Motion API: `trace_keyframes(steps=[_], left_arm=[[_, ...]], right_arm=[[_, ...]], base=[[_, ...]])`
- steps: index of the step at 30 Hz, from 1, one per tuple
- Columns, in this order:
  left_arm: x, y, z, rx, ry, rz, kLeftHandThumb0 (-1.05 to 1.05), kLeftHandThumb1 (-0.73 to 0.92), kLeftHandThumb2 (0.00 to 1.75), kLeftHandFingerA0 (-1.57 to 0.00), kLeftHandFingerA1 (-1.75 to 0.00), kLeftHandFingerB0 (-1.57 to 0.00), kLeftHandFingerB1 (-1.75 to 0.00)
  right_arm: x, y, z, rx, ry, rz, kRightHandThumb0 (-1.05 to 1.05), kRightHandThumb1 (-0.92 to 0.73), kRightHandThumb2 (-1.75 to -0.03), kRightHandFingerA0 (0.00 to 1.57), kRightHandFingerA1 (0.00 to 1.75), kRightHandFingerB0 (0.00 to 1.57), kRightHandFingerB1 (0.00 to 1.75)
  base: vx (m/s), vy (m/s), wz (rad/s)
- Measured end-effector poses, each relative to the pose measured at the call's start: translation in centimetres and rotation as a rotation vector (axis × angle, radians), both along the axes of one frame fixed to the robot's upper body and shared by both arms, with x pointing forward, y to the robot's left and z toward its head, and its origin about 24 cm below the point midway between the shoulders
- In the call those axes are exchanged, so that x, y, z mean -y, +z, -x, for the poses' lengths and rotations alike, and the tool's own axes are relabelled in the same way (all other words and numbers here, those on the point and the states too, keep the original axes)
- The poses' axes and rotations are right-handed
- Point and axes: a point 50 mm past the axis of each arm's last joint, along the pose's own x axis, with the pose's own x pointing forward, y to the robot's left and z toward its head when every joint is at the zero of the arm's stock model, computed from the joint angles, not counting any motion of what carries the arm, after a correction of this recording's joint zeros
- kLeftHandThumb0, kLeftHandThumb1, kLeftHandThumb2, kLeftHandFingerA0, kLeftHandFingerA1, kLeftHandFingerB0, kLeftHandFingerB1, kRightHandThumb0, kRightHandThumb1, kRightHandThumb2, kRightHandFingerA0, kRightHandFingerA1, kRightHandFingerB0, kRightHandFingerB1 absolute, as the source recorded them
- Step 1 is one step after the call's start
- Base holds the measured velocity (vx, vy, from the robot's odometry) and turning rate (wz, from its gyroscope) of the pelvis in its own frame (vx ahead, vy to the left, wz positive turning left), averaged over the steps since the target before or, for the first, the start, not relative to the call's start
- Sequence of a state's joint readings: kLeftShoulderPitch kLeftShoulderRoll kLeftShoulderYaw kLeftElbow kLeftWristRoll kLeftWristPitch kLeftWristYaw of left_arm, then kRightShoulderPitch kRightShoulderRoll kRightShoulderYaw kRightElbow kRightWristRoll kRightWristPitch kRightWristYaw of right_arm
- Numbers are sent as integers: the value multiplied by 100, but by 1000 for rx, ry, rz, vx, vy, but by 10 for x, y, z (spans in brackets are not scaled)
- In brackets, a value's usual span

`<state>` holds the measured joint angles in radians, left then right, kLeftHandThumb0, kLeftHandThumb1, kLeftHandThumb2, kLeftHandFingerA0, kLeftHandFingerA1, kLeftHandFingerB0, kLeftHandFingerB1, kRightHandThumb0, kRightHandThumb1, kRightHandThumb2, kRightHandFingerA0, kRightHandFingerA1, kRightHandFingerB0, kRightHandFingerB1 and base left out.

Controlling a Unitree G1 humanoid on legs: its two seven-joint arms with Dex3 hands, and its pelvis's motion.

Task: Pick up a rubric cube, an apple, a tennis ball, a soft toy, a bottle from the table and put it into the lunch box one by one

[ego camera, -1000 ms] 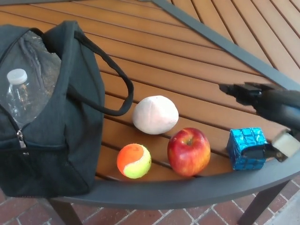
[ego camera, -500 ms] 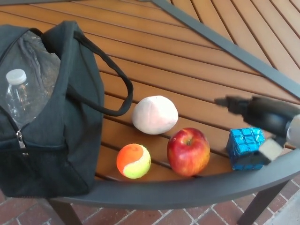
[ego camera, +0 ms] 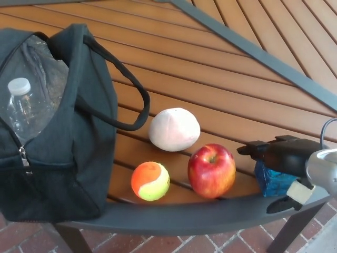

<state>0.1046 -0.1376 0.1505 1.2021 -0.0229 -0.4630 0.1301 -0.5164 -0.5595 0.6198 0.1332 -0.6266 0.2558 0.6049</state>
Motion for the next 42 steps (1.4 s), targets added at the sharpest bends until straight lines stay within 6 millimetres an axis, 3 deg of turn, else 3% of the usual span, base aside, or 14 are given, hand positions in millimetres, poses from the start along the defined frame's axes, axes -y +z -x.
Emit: trace_keyframes(steps=[3, 4, 6, 10, 11, 18, 23, 33, 34, 36, 37, 40, 41, 42], left_arm=[[0, 0, 0, 0, -2, -2, -11, 56, 94, -107, -106, -97, -104], [-1, 0, 0, 0, -2, -3, -10, 56, 97, -107, -106, -97, -102], [-2, 0, 1, -1, -3, -5, -9, 54, 96, -108, -106, -99, -101], [-3, -2, 10, -23, 12, 2, -9, 54, 96, -108, -106, -99, -101], [-3, -2, 12, -29, 16, 5, -8, 60, 87, -105, -106, -96, -104], [-4, -4, 21, -52, 23, 12, -10, 56, 96, -109, -106, -99, -103], [-4, -5, 24, -59, 24, 16, -11, 55, 95, -107, -107, -96, -101], [-5, -5, 25, -58, 20, 16, -10, 60, 89, -106, -106, -96, -101], [-5, -5, 25, -58, 20, 15, -10, 61, 86, -106, -106, -94, -101], [-5, -5, 25, -59, 20, 15, -10, 61, 86, -106, -106, -94, -101], [-5, -5, 25, -59, 21, 16, -10, 62, 85, -105, -103, -95, -99], [-5, -5, 26, -60, 21, 15, -10, 62, 85, -105, -103, -95, -99], [-5, -5, 26, -60, 21, 15, -11, 61, 86, -106, -103, -97, -100], [-5, -5, 26, -61, 21, 15, -11, 61, 86, -106, -103, -97, -100]], right_arm=[[2, -2, -4, 6, 7, 83, -50, -61, -59, 4, 42, 16, 31], [2, -3, -5, 9, 7, 100, -16, -61, -73, 14, 110, 36, 33], [3, -3, -6, 12, 9, 123, -28, -70, -59, 41, 89, 54, 43], [7, -8, -8, 21, 5, 207, -28, -70, -59, 41, 89, 54, 43], [8, -8, -8, 26, 8, 227, -25, -61, -57, 62, 97, 70, 70], [10, -14, -7, 95, 12, 279, -23, -61, -58, 50, 84, 61, 67], [14, -20, -2, 176, 11, 271, -24, -67, -58, 78, 105, 74, 76], [29, -31, 6, 311, -18, 149, -25, -77, -63, 79, 99, 74, 79], [30, -32, 7, 319, -20, 138, -20, -76, -79, 61, 151, 68, 148], [32, -35, 10, 345, -34, 92, -20, -76, -79, 61, 151, 68, 148], [32, -36, 11, 358, -44, 69, -16, -65, -64, 63, 79, 74, 70], [32, -41, 16, 404, -98, -31, -16, -65, -64, 63, 79, 74, 70], [31, -42, 17, 410, -111, -54, -1, -51, -104, 57, 63, 104, 100], [30, -44, 19, 422, -133, -91, -1, -51, -104, 57, 63, 104, 100]], base=[[0, 0, 0], [0, 0, 0], [0, 0, 0], [0, 0, 0], [0, 0, 0], [0, 0, 0], [0, 0, 0], [0, 0, 0], [0, 0, 0], [0, 0, 0], [0, 0, 0], [0, 0, 0], [0, 0, 0], [0, 0, 0]])
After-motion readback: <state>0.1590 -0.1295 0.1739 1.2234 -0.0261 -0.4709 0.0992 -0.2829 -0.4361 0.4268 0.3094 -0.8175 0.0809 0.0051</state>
